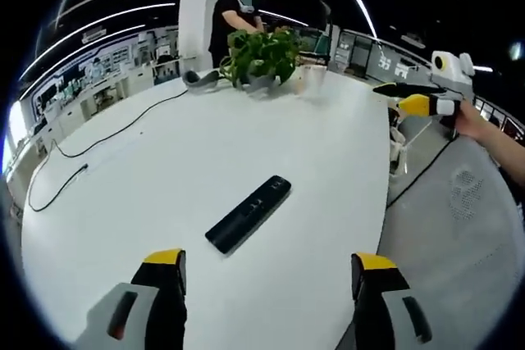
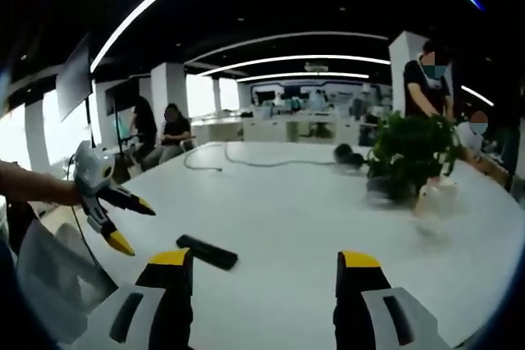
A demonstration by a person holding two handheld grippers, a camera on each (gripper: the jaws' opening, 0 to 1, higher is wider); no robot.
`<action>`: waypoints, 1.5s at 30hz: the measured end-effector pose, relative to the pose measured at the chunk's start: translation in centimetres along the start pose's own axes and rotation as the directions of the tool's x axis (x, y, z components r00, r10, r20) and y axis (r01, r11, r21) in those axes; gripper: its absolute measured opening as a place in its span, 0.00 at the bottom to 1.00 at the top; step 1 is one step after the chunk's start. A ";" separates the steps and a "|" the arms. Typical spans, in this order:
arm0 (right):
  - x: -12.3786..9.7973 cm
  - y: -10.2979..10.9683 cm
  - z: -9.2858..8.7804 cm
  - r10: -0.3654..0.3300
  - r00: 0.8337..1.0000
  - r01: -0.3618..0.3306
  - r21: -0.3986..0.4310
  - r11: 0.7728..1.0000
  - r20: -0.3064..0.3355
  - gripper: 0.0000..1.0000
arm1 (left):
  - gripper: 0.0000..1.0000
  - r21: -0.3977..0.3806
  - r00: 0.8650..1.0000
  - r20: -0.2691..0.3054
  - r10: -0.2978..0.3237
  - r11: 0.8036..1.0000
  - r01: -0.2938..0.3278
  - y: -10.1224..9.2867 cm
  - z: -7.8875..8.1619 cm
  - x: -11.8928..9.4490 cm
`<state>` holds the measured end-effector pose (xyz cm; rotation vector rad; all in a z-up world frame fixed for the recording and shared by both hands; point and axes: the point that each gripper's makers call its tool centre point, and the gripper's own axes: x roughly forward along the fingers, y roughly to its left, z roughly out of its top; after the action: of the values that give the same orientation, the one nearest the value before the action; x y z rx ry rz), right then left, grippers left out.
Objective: Press the specified remote control buttons in sequence, fully releasing each button before pressing the next.
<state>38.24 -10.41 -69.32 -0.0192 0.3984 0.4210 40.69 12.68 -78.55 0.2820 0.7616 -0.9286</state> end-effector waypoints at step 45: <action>1.1 1.1 -2.3 0.097 0.989 -0.101 -0.027 0.995 -0.116 0.54 | 0.81 0.147 0.980 -0.187 -0.071 0.984 0.100 3.3 -0.3 6.7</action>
<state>37.88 -9.19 -71.81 -0.0560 0.5064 0.5263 45.63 10.66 -83.77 0.4792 0.8751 -1.0563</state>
